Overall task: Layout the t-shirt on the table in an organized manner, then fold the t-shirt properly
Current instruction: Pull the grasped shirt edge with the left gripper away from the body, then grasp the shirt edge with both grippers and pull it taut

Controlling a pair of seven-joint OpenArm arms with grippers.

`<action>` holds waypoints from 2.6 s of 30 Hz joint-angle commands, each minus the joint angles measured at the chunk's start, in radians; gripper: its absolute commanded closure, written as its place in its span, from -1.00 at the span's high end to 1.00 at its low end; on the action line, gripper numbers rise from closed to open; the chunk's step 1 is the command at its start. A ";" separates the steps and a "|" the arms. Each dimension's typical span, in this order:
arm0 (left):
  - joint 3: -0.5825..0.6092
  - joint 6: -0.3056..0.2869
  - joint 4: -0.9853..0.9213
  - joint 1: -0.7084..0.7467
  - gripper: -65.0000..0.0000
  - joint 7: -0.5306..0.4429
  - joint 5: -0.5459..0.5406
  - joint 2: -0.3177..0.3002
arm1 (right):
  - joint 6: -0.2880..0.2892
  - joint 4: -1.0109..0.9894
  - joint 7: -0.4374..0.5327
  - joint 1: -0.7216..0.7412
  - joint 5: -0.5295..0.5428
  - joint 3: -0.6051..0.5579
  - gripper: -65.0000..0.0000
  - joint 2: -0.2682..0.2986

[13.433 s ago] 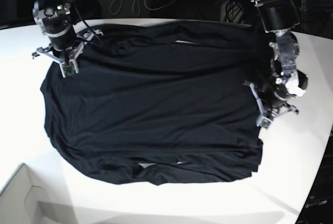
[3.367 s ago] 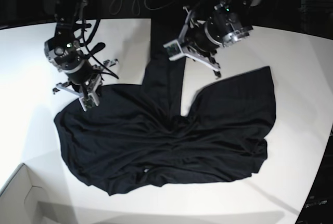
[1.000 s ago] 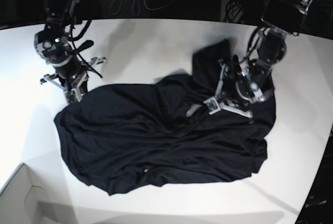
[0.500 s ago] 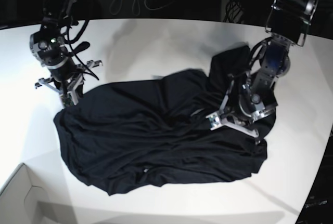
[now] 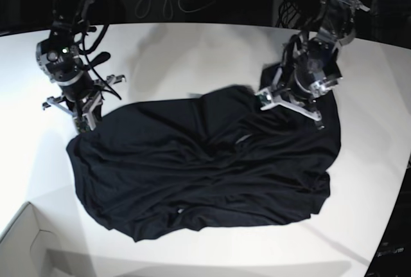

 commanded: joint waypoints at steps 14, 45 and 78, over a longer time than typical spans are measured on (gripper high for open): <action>0.062 0.004 0.071 0.090 -1.00 -0.011 0.000 -0.007 | 0.001 0.017 0.021 -0.001 0.010 0.000 -1.00 0.020; 0.000 0.004 0.011 0.049 -1.00 -0.020 0.023 0.096 | 0.001 0.019 0.021 -0.015 0.010 0.038 -1.00 0.021; -0.020 0.004 -0.179 0.110 -1.00 -0.153 0.021 -0.135 | 0.000 -0.401 0.035 0.165 0.009 -0.127 -1.00 0.133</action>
